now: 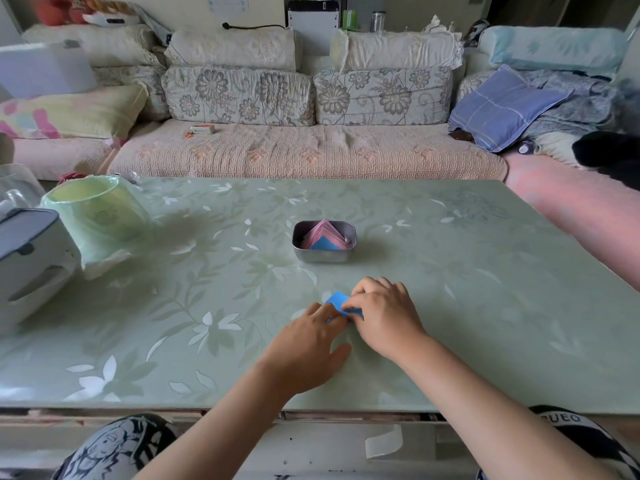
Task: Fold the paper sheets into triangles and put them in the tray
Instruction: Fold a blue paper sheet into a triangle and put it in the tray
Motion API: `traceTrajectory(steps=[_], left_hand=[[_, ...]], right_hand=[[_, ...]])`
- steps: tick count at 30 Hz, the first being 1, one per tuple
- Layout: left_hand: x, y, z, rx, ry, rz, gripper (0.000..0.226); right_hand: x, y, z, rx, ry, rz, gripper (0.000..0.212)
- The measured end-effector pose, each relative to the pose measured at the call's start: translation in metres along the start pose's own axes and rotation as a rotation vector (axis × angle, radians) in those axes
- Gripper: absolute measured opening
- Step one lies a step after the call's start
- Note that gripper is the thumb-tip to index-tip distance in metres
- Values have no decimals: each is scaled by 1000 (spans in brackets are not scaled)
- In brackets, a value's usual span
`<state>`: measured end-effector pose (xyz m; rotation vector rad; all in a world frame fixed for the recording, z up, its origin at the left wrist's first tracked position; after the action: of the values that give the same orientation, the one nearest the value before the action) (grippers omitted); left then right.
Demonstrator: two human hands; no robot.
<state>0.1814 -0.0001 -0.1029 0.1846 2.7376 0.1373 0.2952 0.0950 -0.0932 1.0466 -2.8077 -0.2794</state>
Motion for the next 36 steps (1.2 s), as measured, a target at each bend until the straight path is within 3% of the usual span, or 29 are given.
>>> traceTrajectory(steps=[5, 15, 23, 36], left_hand=[[-3, -3, 2, -54, 9, 5, 41], [1, -4, 6, -99, -29, -9, 38], [14, -13, -5, -165, 13, -67, 34], [30, -31, -20, -211, 18, -218, 29]], right_hand=[[2, -13, -5, -59, -88, -26, 23], [6, -35, 3, 56, -145, -166, 51], [2, -42, 4, 49, -75, -148, 42], [-2, -43, 7, 96, -55, -71, 46]])
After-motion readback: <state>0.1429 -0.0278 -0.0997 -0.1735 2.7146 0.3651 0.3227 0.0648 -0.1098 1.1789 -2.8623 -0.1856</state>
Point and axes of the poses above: each hand's wrist, its own y-axis towards the middle knuckle, its own z-axis out of the palm, x = y × z, the point moved 4 cm from there along y, towards the middle knuckle, and after that the axes turned 8 degrees about -y, right-handed, at the moved point
